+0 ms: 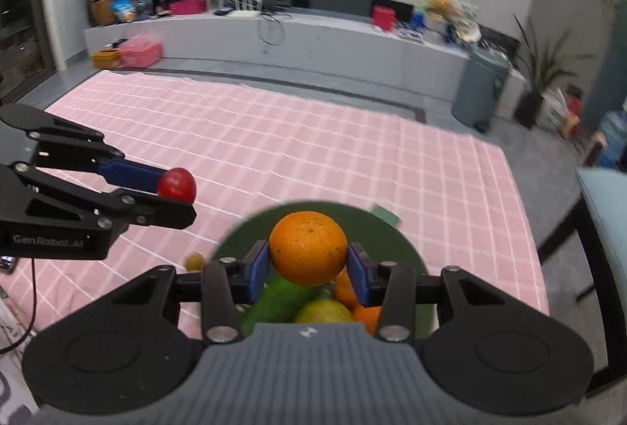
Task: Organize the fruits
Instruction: 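Carry the orange and tomato into the colander and release them with both grippers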
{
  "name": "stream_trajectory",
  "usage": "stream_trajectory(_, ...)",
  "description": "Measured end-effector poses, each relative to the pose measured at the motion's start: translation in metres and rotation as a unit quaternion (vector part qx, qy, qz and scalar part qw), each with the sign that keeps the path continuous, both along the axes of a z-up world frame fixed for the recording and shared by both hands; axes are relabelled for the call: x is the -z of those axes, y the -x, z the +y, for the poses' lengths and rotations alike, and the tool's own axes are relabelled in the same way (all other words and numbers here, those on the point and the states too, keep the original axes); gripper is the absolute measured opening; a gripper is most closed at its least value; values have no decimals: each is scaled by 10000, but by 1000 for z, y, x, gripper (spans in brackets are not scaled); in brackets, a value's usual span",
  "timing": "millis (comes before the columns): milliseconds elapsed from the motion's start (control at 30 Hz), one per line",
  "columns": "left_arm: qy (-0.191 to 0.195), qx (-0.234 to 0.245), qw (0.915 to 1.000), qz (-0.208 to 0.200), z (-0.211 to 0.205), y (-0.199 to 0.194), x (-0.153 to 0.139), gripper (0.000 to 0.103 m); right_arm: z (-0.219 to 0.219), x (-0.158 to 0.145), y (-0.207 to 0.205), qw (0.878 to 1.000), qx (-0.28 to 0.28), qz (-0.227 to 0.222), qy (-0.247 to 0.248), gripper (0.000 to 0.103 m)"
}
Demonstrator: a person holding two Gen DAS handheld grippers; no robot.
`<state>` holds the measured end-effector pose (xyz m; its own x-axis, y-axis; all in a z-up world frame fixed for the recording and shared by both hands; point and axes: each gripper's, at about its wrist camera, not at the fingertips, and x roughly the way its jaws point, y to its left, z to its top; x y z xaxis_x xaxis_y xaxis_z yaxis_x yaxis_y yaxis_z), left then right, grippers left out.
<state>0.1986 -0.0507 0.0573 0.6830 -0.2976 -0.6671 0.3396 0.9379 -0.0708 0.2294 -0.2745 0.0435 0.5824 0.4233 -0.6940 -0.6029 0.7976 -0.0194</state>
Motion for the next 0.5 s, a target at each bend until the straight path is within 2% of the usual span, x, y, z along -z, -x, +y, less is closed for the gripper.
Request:
stream_trajectory(267, -692, 133, 9963, 483, -39, -28, 32, 32, -14, 33, -17, 9992, 251, 283, 117, 40)
stream_trajectory(500, -753, 16, 9936, 846, -41, -43, 52, 32, -4, 50, -34, 9990, 248, 279, 262, 40)
